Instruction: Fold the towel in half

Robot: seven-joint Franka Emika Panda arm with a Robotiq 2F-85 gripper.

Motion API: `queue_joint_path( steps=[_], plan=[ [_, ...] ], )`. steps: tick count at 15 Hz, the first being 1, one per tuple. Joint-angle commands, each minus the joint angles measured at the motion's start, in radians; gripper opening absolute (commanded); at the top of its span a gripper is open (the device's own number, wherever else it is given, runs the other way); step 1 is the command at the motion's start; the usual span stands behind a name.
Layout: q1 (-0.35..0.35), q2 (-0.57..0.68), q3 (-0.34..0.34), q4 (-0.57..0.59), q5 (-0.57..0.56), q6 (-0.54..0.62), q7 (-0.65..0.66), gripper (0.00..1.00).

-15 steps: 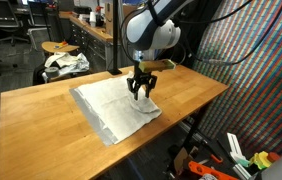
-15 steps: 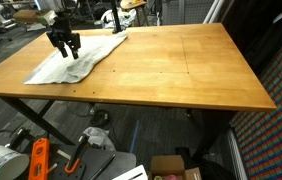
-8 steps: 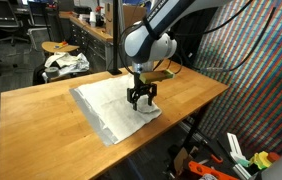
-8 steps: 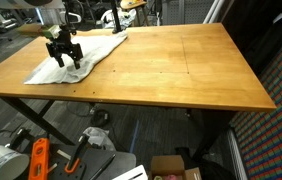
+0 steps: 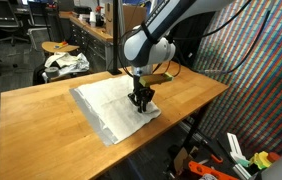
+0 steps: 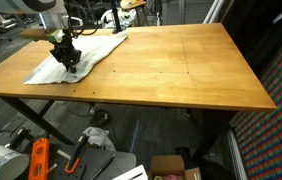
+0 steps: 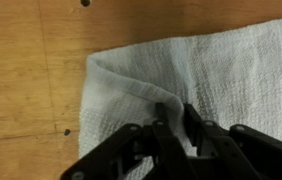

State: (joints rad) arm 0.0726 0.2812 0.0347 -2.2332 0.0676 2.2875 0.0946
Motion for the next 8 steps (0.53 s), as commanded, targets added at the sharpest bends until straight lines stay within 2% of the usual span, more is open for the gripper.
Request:
queue_joint_path(
  steps=[1, 8],
  plan=[
    [-0.018, 0.002, 0.008, 0.013, 0.025, 0.017, -0.024, 0.00],
    [-0.028, -0.020, 0.001, 0.023, 0.018, 0.011, -0.009, 0.01]
  ],
)
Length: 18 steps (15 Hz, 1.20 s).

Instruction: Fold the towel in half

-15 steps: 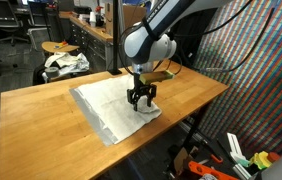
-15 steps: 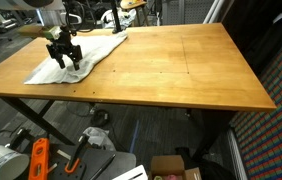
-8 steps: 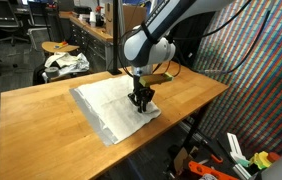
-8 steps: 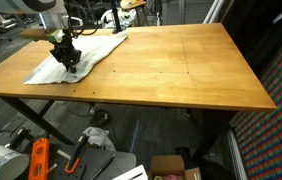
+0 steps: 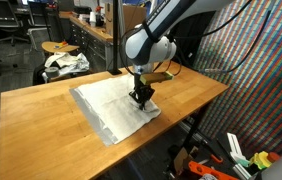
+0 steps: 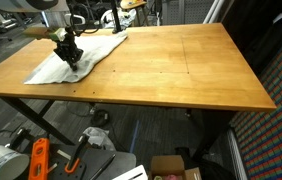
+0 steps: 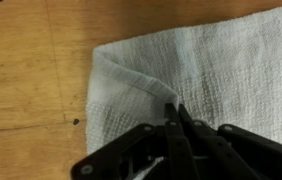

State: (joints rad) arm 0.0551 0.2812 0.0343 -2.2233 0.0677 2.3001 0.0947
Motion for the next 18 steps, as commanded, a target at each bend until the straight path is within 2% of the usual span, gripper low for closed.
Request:
queue_joint_path(
  steps=[1, 11, 18],
  plan=[
    [-0.013, -0.025, 0.001, 0.015, 0.021, -0.003, -0.011, 0.01],
    [-0.014, -0.159, 0.019, -0.069, 0.033, -0.021, -0.074, 0.01],
    [-0.005, -0.257, 0.044, -0.171, 0.097, 0.000, -0.166, 0.01]
  ],
)
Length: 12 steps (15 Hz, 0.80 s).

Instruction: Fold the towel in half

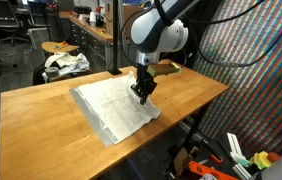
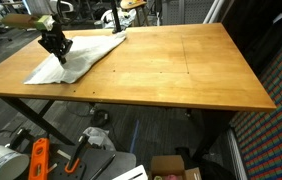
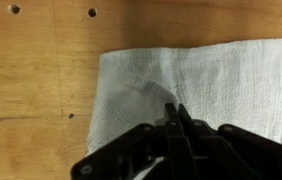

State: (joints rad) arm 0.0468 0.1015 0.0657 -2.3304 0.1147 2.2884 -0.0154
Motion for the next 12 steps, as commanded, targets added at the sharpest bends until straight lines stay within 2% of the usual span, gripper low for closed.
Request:
queue_joint_path(
  steps=[1, 5, 8, 12],
  plan=[
    [0.007, -0.089, 0.015, -0.075, 0.059, 0.010, -0.066, 0.01],
    [0.026, -0.137, 0.032, -0.140, 0.087, 0.039, -0.095, 0.01],
    [0.043, -0.177, 0.041, -0.192, 0.151, 0.119, -0.122, 0.01],
    [0.048, -0.174, 0.027, -0.154, 0.243, 0.137, -0.129, 0.01]
  ],
)
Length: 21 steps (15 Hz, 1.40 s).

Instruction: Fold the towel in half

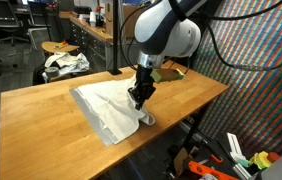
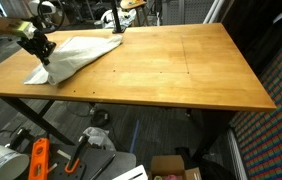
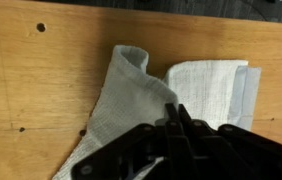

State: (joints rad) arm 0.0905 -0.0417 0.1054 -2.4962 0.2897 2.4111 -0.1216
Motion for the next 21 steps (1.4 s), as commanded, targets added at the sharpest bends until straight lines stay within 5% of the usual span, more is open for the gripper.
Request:
queue_joint_path(
  steps=[1, 14, 21],
  plan=[
    [-0.001, -0.020, -0.019, 0.035, 0.082, 0.005, -0.017, 0.01],
    [-0.144, 0.171, -0.140, 0.403, 0.166, -0.283, -0.012, 0.01],
    [-0.233, 0.207, -0.167, 0.503, 0.248, -0.455, -0.063, 0.01]
  ],
)
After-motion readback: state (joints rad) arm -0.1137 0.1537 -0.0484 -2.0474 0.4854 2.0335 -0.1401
